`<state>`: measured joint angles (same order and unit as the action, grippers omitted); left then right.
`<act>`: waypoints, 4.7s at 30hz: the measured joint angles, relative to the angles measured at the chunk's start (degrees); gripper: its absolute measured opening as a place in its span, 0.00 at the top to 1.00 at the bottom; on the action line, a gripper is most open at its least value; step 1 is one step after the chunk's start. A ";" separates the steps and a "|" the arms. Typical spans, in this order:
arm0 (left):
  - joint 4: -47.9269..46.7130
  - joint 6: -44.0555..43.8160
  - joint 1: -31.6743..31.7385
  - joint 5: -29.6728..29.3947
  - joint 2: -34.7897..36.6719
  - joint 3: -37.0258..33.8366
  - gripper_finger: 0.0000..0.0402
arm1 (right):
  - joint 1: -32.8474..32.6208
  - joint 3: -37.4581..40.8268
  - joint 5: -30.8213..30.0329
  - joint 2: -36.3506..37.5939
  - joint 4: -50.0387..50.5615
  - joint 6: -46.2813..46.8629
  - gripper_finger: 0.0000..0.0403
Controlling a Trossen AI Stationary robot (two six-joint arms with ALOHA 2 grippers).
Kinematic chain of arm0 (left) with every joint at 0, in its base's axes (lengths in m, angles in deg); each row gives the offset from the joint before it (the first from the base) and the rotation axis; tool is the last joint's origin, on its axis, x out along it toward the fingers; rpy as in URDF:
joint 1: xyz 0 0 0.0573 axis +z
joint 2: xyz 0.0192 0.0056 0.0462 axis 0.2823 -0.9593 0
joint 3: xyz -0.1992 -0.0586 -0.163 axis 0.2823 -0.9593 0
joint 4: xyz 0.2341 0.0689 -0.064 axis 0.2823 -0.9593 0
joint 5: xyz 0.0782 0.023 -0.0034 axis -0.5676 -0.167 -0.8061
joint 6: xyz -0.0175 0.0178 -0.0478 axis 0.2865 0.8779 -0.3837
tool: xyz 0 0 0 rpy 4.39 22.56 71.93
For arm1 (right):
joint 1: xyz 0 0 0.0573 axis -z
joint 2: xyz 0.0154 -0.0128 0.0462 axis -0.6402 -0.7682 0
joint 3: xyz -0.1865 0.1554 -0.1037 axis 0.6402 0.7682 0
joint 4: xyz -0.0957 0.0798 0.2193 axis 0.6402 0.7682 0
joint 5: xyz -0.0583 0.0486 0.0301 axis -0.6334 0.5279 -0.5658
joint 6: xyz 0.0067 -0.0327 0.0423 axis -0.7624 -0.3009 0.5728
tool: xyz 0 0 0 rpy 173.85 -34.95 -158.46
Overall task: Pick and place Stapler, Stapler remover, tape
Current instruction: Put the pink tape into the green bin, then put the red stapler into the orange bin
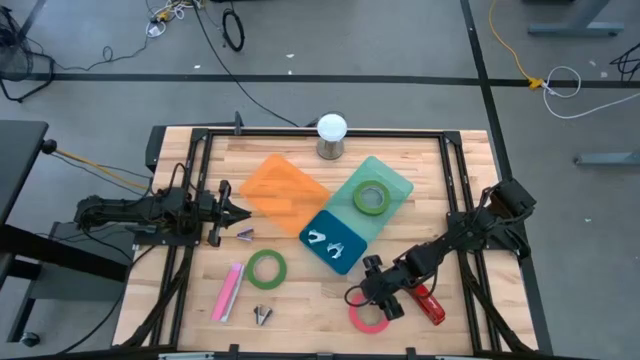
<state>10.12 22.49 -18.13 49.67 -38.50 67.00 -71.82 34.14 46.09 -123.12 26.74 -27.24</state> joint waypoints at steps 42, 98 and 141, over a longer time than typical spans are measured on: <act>0.00 0.01 0.00 -0.01 0.00 -0.01 0.92 | 19.68 -10.00 -15.15 18.29 25.06 -17.76 0.79; 0.00 0.01 0.01 0.00 0.01 0.00 0.92 | 40.74 0.38 -15.75 11.85 11.65 -17.09 0.79; 0.00 0.01 0.00 0.00 0.01 0.00 0.92 | 29.41 0.38 -7.98 19.41 8.21 -17.67 0.41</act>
<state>10.12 22.50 -18.13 49.68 -38.48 67.00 -42.41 34.52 38.11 -103.71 34.95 -44.91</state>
